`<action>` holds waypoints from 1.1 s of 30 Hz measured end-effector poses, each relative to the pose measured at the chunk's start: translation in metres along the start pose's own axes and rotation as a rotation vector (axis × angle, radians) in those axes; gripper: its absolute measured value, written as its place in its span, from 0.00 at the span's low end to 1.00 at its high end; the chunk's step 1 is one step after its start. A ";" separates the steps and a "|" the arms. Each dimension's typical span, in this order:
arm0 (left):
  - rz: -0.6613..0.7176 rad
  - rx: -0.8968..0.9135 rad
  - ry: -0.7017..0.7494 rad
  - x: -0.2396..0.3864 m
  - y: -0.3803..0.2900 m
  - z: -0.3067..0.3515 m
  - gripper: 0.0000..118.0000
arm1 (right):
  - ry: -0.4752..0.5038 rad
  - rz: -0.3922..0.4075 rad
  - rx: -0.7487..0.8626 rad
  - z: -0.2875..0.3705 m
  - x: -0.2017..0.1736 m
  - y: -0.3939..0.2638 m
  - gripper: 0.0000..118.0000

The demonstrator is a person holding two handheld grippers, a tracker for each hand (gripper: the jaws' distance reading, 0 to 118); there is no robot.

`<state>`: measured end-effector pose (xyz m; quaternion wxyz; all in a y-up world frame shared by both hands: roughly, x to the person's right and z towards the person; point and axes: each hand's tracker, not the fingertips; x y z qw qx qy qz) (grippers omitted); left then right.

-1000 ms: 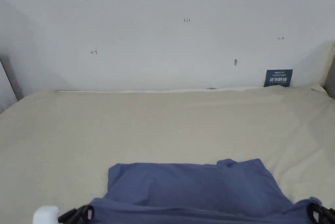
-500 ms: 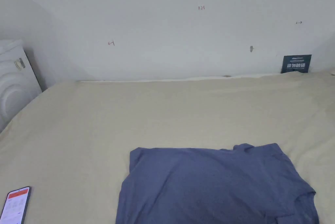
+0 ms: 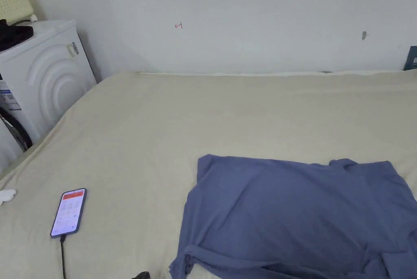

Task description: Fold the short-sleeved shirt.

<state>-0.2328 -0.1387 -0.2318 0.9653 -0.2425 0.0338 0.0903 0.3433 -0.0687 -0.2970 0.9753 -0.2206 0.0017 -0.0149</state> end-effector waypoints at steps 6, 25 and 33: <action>-0.024 -0.018 -0.019 0.021 0.001 -0.039 0.47 | -0.055 0.091 -0.010 0.000 -0.009 -0.008 0.00; -0.092 -0.114 -0.040 0.041 0.005 -0.086 0.09 | -0.010 0.088 -0.251 -0.030 0.013 -0.057 0.81; -0.099 -0.120 -0.044 0.042 0.007 -0.085 0.09 | 0.000 0.185 -0.386 -0.059 -0.001 -0.107 0.06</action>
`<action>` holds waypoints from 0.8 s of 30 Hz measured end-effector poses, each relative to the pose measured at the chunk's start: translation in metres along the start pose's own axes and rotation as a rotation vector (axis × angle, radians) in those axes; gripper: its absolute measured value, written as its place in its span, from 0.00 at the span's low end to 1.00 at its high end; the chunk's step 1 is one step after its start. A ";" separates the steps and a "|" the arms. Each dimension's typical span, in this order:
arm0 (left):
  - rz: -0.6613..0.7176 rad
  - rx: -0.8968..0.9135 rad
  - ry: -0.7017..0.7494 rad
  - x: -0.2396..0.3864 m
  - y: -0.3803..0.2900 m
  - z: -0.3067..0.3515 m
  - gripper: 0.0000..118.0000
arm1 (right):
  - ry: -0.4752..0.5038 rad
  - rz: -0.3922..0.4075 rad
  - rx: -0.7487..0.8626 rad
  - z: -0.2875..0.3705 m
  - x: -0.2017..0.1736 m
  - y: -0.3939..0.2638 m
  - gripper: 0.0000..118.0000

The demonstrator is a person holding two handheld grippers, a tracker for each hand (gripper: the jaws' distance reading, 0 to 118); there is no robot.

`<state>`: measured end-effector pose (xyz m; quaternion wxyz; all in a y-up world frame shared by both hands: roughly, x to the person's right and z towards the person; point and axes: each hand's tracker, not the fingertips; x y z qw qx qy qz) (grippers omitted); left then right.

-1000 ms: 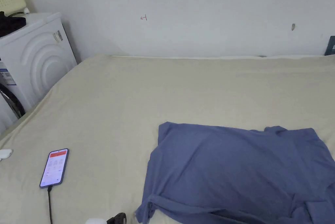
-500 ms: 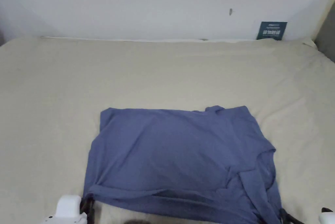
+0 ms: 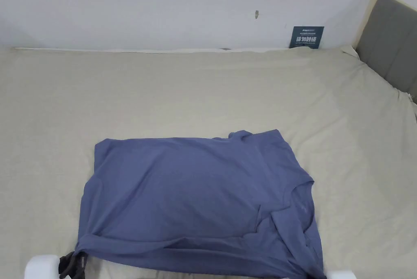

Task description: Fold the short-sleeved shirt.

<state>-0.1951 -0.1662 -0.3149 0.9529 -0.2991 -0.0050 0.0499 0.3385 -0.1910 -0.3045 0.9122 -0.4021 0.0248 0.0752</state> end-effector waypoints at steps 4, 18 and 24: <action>-0.010 -0.015 0.013 -0.003 -0.004 0.002 0.09 | -0.006 -0.086 0.126 0.024 0.003 0.000 0.06; 0.034 0.063 -0.042 0.004 0.039 0.028 0.09 | -0.004 -0.204 0.383 0.052 0.040 0.101 0.05; 0.040 0.004 -0.028 0.010 0.102 -0.023 0.09 | 0.033 -0.202 0.318 -0.021 0.054 0.174 0.05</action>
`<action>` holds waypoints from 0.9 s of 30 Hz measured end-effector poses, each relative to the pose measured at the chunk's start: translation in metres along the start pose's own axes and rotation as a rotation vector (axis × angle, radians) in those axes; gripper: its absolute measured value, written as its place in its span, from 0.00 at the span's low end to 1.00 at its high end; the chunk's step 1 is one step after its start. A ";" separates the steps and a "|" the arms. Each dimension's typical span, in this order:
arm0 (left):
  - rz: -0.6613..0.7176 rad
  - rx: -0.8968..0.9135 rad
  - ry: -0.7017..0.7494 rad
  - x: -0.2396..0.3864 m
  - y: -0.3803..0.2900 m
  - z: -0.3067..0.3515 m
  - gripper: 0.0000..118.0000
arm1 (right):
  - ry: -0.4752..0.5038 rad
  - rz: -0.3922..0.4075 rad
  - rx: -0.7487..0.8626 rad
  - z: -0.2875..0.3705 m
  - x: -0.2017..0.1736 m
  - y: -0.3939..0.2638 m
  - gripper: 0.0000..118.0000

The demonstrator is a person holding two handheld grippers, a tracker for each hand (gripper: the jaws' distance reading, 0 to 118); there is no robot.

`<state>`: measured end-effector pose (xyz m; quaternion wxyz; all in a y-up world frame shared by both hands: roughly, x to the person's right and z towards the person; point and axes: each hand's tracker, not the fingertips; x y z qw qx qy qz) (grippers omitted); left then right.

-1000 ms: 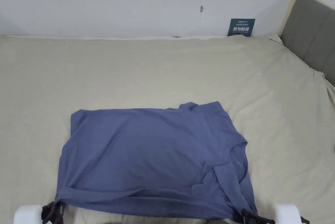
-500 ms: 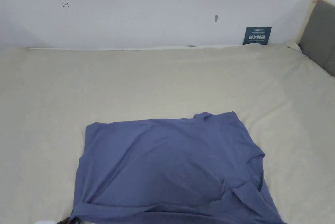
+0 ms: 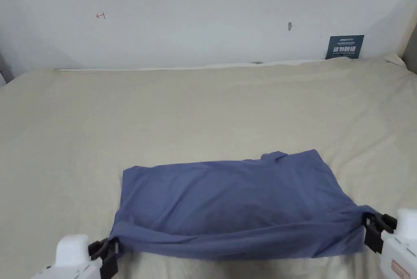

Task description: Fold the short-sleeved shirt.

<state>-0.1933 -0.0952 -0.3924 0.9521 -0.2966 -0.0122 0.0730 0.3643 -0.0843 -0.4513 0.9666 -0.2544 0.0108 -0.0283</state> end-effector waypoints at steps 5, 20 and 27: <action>0.029 -0.099 0.006 -0.005 0.036 -0.068 0.09 | 0.002 -0.007 -0.128 -0.084 0.008 0.016 0.05; 0.024 -0.011 0.217 -0.031 0.034 -0.069 0.93 | -0.045 0.110 -0.048 -0.081 -0.008 0.009 0.90; 0.012 0.092 0.174 -0.003 -0.023 0.007 0.09 | -0.024 0.124 -0.001 -0.003 -0.027 -0.034 0.24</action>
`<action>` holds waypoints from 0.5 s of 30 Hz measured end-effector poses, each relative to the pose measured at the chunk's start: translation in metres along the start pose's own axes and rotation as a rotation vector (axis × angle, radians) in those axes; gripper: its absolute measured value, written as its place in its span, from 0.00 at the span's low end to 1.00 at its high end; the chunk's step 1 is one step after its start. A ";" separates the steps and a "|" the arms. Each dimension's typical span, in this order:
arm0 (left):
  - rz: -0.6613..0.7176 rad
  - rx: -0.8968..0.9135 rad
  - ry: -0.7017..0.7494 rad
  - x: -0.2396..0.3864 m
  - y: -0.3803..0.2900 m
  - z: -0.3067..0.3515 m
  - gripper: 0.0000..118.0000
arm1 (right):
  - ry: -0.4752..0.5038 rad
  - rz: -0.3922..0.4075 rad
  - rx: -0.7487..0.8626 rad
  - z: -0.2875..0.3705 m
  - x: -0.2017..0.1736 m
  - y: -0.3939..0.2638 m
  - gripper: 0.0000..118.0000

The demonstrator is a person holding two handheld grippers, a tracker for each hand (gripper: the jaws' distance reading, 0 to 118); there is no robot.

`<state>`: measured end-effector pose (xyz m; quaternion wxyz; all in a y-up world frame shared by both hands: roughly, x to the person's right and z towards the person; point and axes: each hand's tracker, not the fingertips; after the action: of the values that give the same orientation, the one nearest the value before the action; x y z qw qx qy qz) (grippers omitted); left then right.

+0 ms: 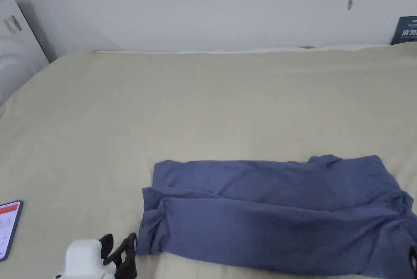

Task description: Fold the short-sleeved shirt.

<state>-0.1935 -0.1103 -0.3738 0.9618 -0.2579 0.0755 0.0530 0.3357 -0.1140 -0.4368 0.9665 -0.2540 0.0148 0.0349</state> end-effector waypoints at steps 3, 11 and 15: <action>0.011 -0.004 -0.028 0.006 -0.016 0.010 0.06 | 0.004 0.016 0.002 0.014 -0.003 -0.014 0.01; 0.088 -0.147 0.032 0.000 -0.013 -0.069 1.00 | -0.001 0.057 -0.049 0.027 0.005 -0.028 0.01; 0.027 -0.195 0.086 0.001 -0.013 -0.101 0.99 | -0.023 0.057 -0.064 0.030 0.017 -0.028 0.01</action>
<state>-0.2027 -0.1723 -0.4545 0.9271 -0.3514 0.1148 0.0620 0.3551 -0.1227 -0.3982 0.9565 -0.2839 0.0098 0.0658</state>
